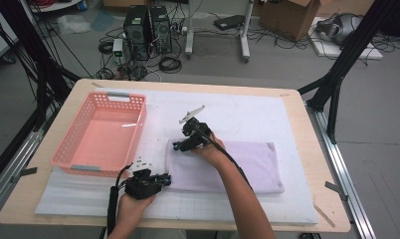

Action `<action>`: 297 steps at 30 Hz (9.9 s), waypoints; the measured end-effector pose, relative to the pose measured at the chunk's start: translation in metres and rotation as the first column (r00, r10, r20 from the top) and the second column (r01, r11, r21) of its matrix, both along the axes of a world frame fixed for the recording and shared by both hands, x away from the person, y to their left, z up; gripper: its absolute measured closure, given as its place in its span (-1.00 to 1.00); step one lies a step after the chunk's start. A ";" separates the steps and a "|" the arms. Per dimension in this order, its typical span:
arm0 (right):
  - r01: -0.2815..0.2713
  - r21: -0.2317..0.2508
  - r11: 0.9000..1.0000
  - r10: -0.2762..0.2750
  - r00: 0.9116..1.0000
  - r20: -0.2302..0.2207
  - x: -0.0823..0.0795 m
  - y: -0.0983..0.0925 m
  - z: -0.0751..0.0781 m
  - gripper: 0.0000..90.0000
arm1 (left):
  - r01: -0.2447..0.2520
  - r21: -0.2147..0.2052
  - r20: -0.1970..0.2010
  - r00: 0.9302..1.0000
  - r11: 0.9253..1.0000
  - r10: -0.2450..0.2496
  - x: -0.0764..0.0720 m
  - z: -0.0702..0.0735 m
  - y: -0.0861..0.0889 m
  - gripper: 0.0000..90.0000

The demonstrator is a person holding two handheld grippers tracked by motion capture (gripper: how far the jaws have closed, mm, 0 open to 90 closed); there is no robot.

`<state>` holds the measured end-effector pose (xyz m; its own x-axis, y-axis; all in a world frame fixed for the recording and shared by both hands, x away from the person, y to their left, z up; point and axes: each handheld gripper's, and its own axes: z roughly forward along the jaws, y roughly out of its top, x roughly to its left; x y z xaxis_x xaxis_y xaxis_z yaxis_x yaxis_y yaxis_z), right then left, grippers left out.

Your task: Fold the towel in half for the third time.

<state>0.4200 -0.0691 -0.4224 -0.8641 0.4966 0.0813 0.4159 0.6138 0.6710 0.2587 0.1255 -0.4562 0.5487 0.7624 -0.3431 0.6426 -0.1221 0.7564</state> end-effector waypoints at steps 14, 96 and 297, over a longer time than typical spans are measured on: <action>-0.057 -0.028 0.998 0.055 0.996 -0.070 0.002 0.017 -0.009 0.73 | -0.003 -0.006 -0.019 1.000 1.000 0.003 0.000 0.002 0.006 0.79; 0.333 0.046 0.942 -0.336 0.930 0.149 -0.038 -0.242 0.021 0.33 | 0.072 -0.067 0.230 0.972 0.995 -0.054 0.029 0.029 -0.034 -0.24; 0.514 -0.046 0.857 -0.490 0.838 0.241 -0.049 -0.217 0.030 0.48 | 0.018 -0.109 0.272 0.962 0.994 0.012 0.025 0.025 0.006 -0.24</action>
<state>0.3714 -0.2858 -0.3925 -0.4839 0.8619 -0.1519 0.5408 0.4309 0.7224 0.2834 0.1314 -0.4316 0.6351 0.7266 -0.2621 0.4107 -0.0303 0.9112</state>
